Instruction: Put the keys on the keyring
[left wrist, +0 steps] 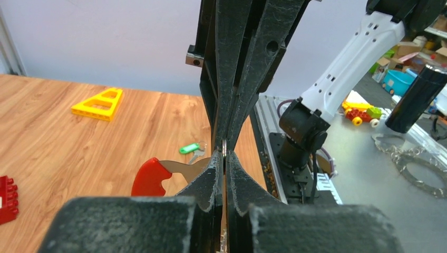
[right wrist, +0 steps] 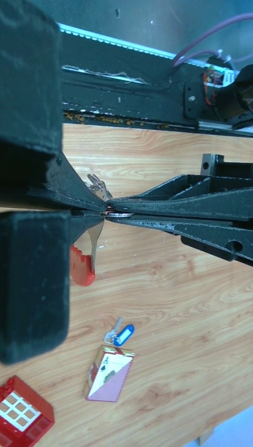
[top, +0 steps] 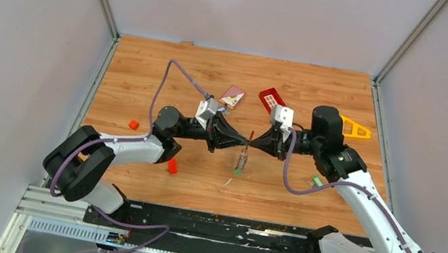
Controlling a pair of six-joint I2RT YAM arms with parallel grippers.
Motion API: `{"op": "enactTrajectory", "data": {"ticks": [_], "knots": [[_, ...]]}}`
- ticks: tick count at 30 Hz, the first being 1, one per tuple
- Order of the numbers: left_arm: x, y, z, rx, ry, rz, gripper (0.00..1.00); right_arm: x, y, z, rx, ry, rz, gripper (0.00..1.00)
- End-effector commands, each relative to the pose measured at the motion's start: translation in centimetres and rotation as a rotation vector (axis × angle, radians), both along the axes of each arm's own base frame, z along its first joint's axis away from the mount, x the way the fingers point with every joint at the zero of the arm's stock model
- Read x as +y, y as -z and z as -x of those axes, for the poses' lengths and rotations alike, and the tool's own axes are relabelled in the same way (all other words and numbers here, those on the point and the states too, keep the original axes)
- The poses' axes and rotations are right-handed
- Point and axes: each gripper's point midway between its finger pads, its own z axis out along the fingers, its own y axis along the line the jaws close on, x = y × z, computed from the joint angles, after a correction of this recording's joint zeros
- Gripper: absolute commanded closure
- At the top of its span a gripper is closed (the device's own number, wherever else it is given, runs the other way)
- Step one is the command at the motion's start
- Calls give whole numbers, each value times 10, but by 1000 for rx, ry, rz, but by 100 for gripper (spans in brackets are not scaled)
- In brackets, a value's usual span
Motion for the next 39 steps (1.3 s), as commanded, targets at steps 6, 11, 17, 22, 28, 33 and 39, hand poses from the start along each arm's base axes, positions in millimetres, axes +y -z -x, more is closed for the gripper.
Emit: {"op": "enactTrajectory", "data": {"ticks": [6,11,17,22,28,33,39], "knots": [[-6,4,-7,-171,-30,-132,75,-10,11,-10,-98,33,153,100],[-9,13,-14,-202,-29,-218,69,-11,19,-11,-89,47,199,100],[-10,29,-16,-231,-10,-294,65,-9,21,-15,-78,64,229,100],[-12,36,-16,-263,12,-333,68,-7,24,-15,-63,63,247,100],[-16,41,-15,-256,28,-346,84,-6,27,-16,-54,61,253,100],[-15,41,-14,-259,31,-344,100,-6,28,-15,-49,59,251,100],[-7,40,0,-324,46,-296,100,-9,23,-7,-99,61,207,89]]}}
